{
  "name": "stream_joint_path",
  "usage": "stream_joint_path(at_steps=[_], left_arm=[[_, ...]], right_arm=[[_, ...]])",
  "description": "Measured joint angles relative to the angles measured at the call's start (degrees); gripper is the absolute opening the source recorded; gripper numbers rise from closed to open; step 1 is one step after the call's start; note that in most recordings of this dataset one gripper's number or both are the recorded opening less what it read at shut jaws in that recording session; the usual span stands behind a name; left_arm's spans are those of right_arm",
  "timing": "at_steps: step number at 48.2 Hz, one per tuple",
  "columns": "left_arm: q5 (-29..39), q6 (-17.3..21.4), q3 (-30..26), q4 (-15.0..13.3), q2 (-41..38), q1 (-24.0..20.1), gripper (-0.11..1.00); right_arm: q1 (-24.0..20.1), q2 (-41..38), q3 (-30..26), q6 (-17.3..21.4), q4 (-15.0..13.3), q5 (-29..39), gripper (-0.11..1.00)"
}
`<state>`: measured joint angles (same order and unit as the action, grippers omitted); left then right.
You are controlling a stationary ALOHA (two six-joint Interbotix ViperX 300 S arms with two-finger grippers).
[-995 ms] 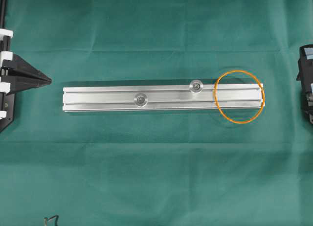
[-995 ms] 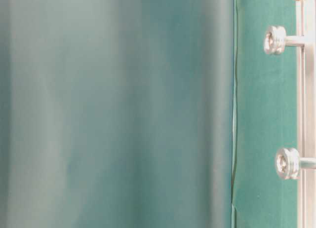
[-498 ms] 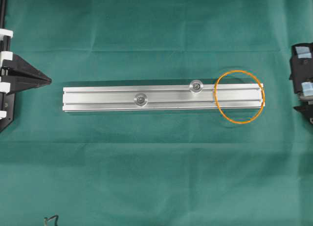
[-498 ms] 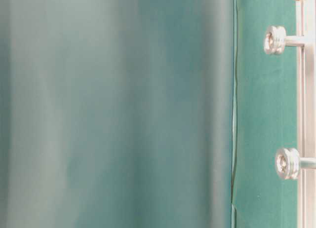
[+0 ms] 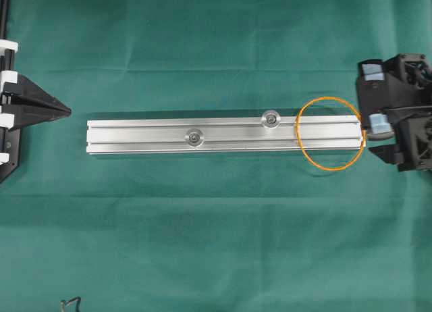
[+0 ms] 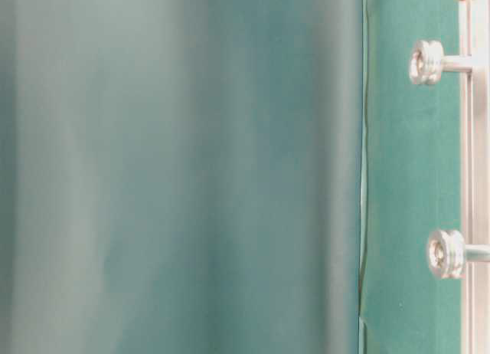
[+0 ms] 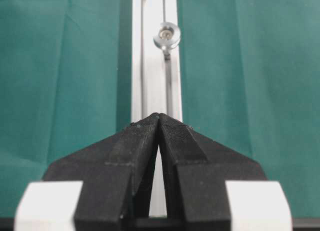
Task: Hook the rubber onto the shaft.
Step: 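Move the right gripper over the orange rubber band at the rail end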
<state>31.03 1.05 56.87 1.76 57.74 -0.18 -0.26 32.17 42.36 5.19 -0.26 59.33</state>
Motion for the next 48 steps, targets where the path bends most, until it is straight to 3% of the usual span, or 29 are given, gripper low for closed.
stream_joint_path(at_steps=[48], left_arm=[[0.2, 0.0, 0.0, -0.1, 0.0, -0.1, 0.02]], right_arm=[[-0.3, -2.5, -1.1, 0.0, 0.5, -1.8, 1.0]])
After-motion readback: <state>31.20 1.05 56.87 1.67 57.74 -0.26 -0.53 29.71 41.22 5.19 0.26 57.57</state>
